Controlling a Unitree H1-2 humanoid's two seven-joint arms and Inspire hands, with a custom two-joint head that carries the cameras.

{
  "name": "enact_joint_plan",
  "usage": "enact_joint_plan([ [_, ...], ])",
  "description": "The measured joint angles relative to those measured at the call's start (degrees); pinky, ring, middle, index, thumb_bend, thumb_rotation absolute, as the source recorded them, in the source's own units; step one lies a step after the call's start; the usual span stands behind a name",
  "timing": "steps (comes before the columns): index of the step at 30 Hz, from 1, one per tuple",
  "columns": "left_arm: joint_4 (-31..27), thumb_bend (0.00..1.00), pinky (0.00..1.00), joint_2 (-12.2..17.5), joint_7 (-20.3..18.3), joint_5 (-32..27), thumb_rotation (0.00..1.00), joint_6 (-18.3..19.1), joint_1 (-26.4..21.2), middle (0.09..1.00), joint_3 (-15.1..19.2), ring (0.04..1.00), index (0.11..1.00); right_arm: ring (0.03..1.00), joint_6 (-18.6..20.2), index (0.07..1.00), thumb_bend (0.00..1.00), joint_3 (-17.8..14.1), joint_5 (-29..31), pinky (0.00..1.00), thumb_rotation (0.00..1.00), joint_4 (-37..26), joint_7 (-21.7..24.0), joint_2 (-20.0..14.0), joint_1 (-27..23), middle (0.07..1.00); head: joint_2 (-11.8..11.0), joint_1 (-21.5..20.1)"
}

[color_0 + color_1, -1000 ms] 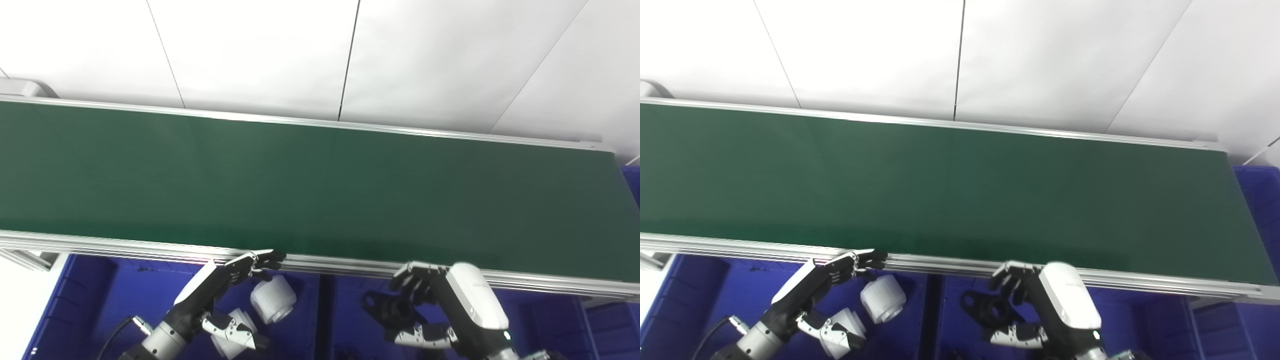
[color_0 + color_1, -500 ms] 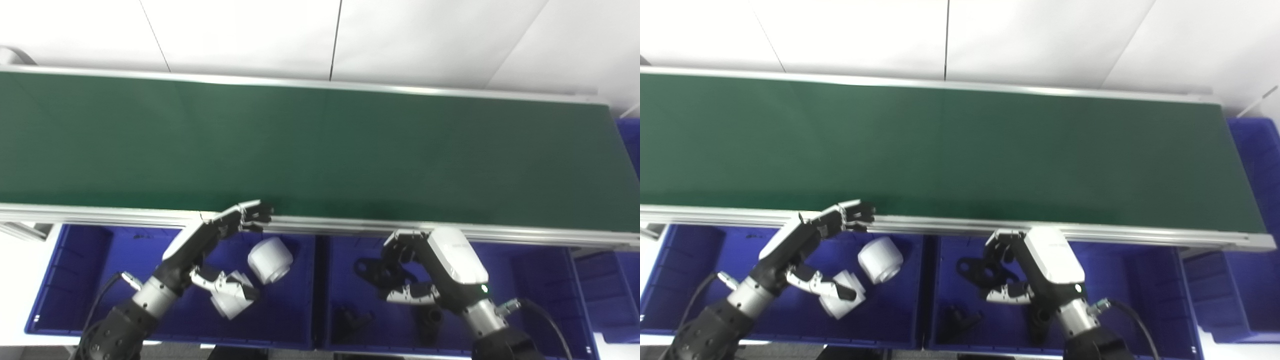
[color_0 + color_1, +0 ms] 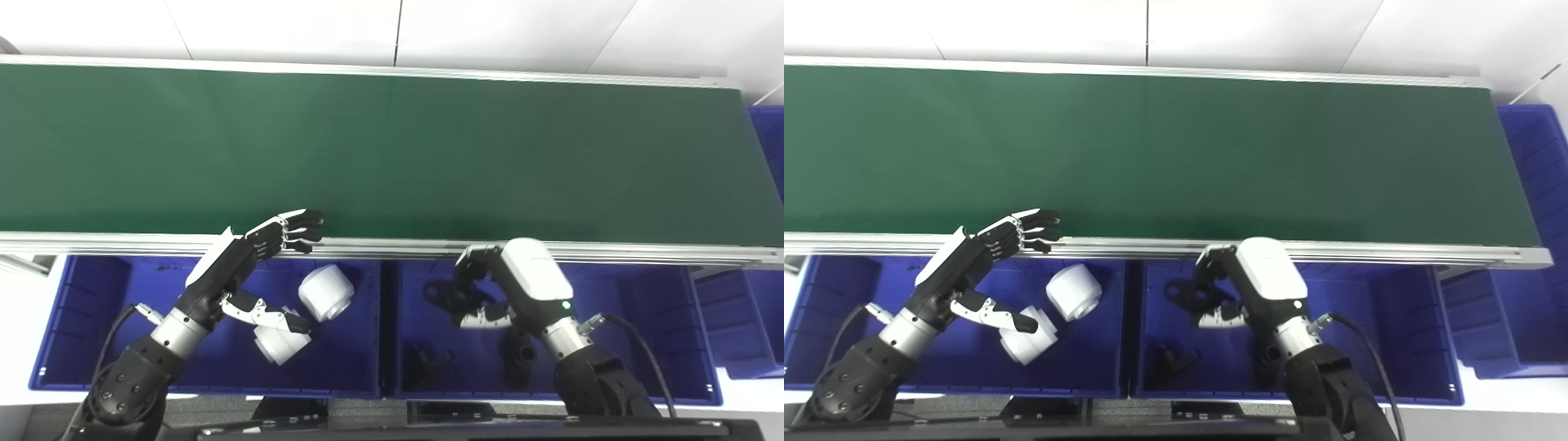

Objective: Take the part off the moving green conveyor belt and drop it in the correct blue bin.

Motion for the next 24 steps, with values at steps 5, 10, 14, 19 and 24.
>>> enact_joint_plan([
  [5, -0.37, 0.87, 0.71, 0.0, -0.19, -0.16, 0.28, 0.23, 0.29, 0.838, 0.09, 0.781, 0.835, 0.789, 1.88, 0.77, 0.65, 0.84, -0.99, 0.76, 0.75, -1.46, 6.33, -1.73, -0.23, 0.791, -1.05, 0.96],
  [10, -0.37, 0.86, 0.71, -0.04, -0.16, 0.16, 0.27, 0.2, 0.57, 0.837, 0.13, 0.787, 0.831, 0.853, 1.93, 0.826, 0.72, 1.73, -0.95, 0.86, 0.85, -1.88, 10.31, -3.26, -0.63, 0.856, -2.89, 2.46],
  [14, -0.41, 0.86, 0.72, -0.04, -0.14, 0.92, 0.25, 0.2, 1.4, 0.84, 0.08, 0.794, 0.83, 0.896, 2.27, 0.851, 0.78, 2.04, -0.68, 0.93, 0.88, -3.21, 13.68, -3.75, -0.36, 0.898, -4.83, 4.3],
  [19, -0.39, 0.86, 0.74, -0.2, -0.02, 2.63, 0.27, -0.09, 2.55, 0.845, -0.16, 0.816, 0.825, 0.905, 2.1, 0.885, 0.81, 1.59, 1.56, 0.96, 0.84, -3.36, 13.04, -4.17, 1.38, 0.91, -8.52, 6.77],
  [24, -0.29, 0.88, 0.79, -0.32, 0.35, 3.94, 0.28, -2.0, 4.56, 0.848, -0.25, 0.834, 0.816, 0.857, -2.47, 0.876, 0.79, 0.43, 5.71, 0.85, 0.72, -2.21, 4.68, -4.81, 5.64, 0.876, -12.38, 10.45],
])
